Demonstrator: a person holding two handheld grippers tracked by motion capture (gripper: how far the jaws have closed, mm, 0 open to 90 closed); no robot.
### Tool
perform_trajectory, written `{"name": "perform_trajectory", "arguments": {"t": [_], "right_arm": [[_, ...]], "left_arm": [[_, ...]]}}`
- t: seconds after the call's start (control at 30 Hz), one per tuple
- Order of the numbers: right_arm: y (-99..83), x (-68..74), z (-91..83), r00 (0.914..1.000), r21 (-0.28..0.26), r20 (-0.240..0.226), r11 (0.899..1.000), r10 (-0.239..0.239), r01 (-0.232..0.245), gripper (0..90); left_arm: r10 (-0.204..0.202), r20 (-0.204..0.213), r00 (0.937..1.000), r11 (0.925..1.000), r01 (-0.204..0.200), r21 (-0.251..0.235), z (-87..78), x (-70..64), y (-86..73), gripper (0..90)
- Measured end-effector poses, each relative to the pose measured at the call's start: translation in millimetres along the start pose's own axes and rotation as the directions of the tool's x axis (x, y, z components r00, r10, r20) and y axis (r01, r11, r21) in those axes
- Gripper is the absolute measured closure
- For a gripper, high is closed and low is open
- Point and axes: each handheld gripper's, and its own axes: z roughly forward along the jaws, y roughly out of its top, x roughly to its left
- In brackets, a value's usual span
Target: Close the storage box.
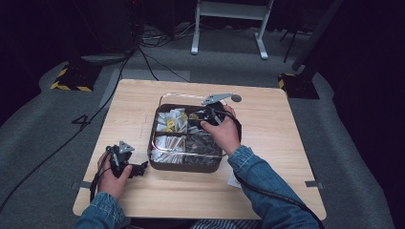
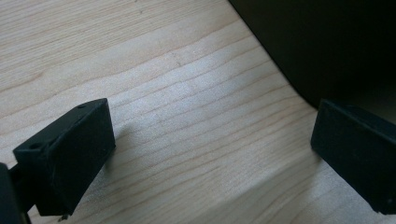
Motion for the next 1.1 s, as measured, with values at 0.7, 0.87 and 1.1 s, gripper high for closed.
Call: {"name": "perform_trajectory", "arguments": {"t": [0.7,0.87,1.1], "right_arm": [[-20.7,7.7,33.8,0.9996,0.023,0.026,1.000,-0.015,0.014,58.9],[-22.8,8.2,37.2,0.9993,0.028,0.033,0.999,-0.017,0.016,58.9],[-25.0,9.8,42.7,0.9990,0.037,0.039,0.999,-0.021,0.019,58.9]], "left_arm": [[0.000,0.000,1.0000,1.0000,0.000,0.000,0.0,0.0,0.0,0.0],[0.000,0.000,1.0000,1.0000,0.000,0.000,0.0,0.0,0.0,0.0],[0.000,0.000,1.0000,1.0000,0.000,0.000,0.0,0.0,0.0,0.0]]}}
